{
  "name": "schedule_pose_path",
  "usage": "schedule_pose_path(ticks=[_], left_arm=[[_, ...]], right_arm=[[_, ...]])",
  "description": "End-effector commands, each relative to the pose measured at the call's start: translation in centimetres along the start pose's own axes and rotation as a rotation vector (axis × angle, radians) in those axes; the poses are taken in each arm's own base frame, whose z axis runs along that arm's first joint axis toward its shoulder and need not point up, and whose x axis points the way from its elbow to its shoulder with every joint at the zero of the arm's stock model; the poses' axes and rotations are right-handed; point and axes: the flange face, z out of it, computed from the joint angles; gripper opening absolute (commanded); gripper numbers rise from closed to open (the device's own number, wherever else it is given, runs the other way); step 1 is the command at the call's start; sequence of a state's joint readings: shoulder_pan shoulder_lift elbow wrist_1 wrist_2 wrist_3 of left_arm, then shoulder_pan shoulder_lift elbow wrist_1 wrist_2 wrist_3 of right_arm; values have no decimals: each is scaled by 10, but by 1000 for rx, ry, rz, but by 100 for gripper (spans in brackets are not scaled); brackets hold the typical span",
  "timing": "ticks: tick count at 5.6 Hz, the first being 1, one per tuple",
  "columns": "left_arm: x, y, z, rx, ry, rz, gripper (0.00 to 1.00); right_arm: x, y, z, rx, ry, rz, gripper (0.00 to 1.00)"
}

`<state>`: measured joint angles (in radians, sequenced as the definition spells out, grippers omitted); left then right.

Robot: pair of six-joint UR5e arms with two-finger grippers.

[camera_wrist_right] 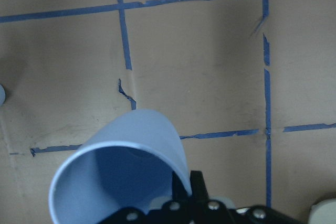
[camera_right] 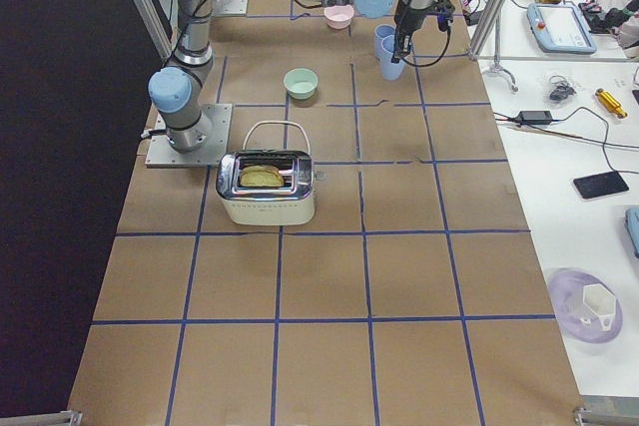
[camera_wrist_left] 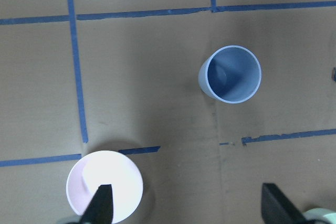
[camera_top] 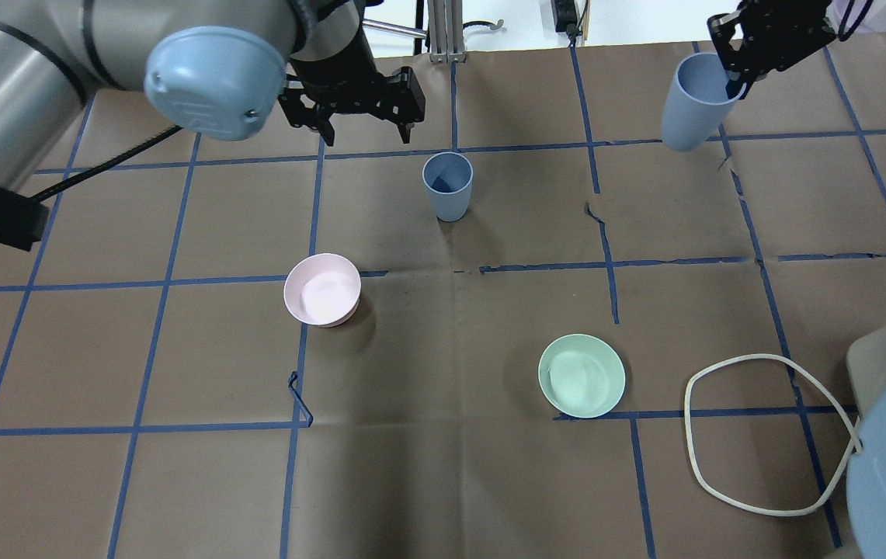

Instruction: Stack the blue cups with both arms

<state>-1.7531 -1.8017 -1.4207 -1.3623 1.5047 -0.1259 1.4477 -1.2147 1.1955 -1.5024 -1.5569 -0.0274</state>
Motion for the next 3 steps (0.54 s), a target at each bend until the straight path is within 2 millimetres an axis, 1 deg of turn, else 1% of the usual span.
schedule_pose_path(ticks=[1,2,3], left_arm=[[-59,27,-12,-65,-9,-82,99],[-70,40,-29,-54,-4,-83,99],[-79,50,-42,-72,-12,-60,99]], right_arm=[[-94,3,13,51,-2,63,8],[-156,10,23,79,-12,126,8],[-208,12,35,86,-19,163,8]])
